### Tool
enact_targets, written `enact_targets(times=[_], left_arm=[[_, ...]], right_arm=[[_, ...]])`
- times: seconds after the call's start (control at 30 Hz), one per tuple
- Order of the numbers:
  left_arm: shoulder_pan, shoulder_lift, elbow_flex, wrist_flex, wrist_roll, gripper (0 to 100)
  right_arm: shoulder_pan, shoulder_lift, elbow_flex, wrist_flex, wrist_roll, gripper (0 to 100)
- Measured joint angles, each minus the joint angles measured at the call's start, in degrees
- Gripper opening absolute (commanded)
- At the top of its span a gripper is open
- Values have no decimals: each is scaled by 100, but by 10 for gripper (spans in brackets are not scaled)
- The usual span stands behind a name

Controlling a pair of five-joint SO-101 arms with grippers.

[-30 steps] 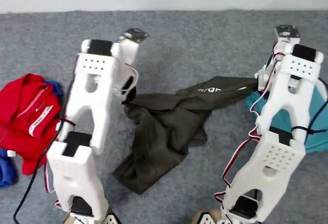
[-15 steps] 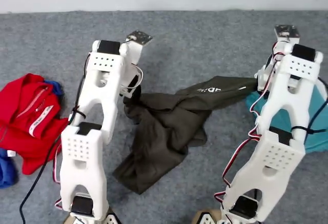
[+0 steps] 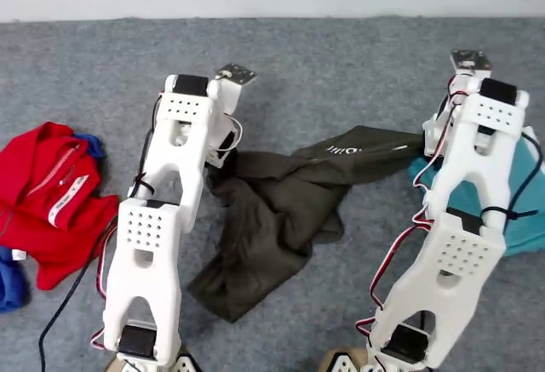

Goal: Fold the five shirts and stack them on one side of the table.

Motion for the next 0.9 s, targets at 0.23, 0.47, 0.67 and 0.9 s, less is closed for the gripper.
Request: enact_targets(times=[0.23, 0.47, 0.67, 0.9], left_arm=[[18, 44, 0, 9, 0, 13], [18, -413, -308, 9, 26, 12], [18, -1996, 149, 26, 26, 12], [18, -3824, 993, 53, 26, 12]], right_arm=[[0, 9, 0, 0, 0, 10], [-132, 9, 0, 0, 0, 10], [-554, -360, 0, 176, 0, 10], [-1037, -1697, 0, 651, 0, 10]])
